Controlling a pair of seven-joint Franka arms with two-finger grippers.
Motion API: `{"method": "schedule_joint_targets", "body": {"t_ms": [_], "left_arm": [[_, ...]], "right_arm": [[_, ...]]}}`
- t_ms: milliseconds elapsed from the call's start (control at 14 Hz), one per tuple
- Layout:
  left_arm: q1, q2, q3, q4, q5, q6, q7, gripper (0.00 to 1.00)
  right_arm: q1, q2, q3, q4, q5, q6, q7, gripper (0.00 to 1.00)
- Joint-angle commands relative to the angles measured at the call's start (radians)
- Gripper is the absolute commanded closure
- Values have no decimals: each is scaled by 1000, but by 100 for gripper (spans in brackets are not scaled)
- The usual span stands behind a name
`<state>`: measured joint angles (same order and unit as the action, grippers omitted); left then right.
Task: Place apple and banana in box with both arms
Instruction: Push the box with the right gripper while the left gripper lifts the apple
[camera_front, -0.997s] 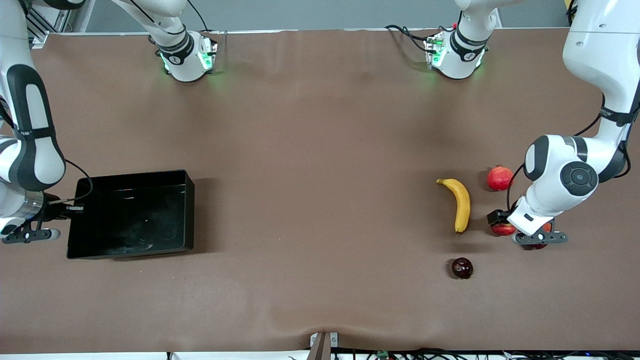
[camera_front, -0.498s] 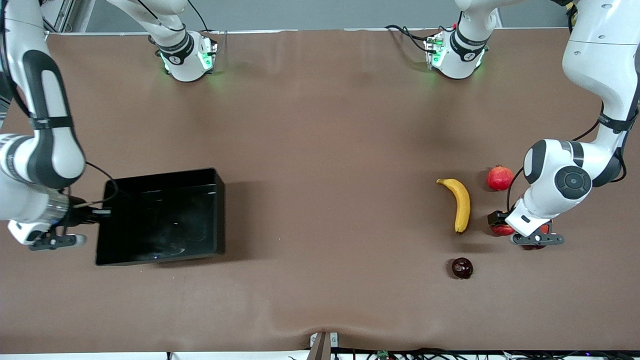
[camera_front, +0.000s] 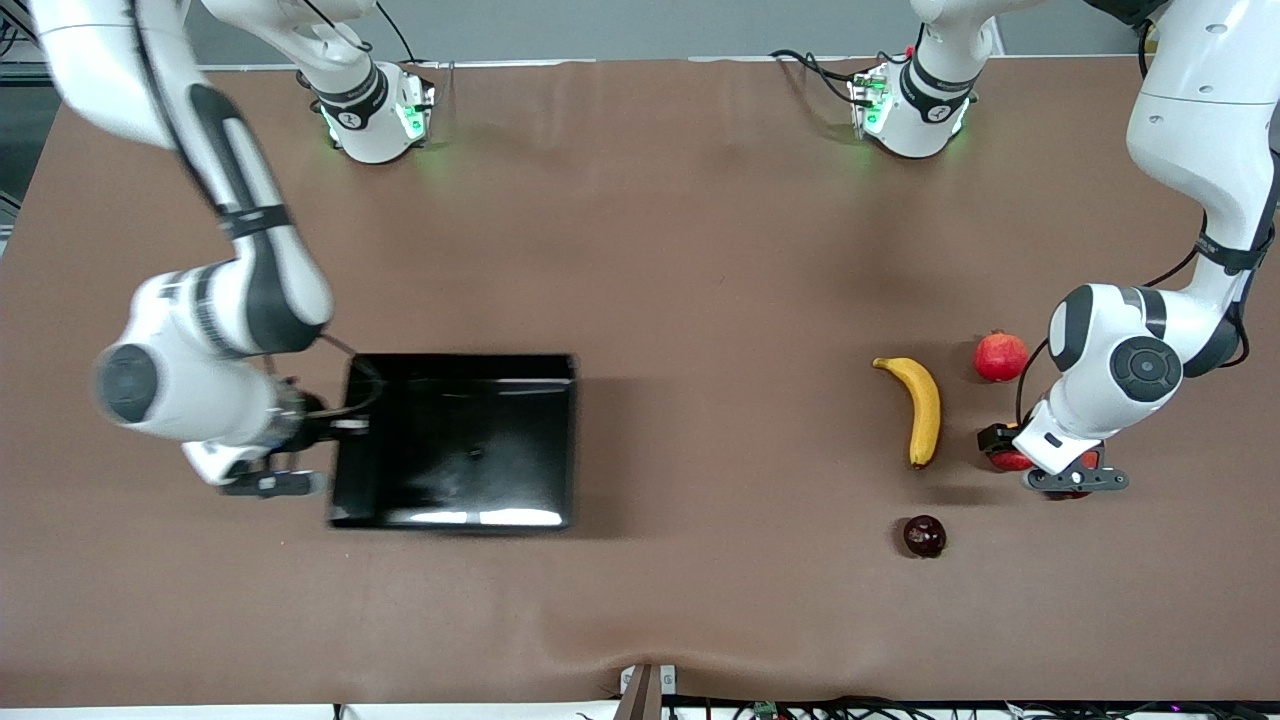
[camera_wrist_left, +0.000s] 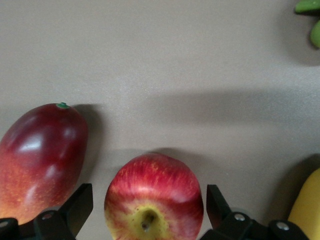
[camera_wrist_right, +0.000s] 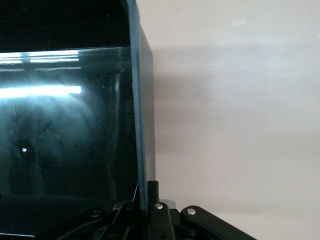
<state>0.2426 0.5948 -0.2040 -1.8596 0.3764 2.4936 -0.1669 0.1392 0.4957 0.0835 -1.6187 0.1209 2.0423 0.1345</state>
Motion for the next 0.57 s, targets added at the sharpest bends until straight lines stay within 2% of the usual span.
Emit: {"method": "schedule_joint_targets", "body": {"t_ms": [0,214,356,427,498], "left_arm": [[6,16,-5,11,30,16,-16,5],[6,14,-6,11,30,16,-16,48],[-2,5,-6,11,30,15,-13,69],[-2,-10,-12,11,30,7,-11,77],[-2,-32,-15,10,30,-5,-11,81]], "right_arm": [[124,-26,-10,8,22,16,106,100],[273,-5,-11,8,20,111,305,100],[380,24,-16,8,5,166,449,100],[407,38,-18,8,3,186,496,100],[416,49,-18,7,5,193,502,100]]}}
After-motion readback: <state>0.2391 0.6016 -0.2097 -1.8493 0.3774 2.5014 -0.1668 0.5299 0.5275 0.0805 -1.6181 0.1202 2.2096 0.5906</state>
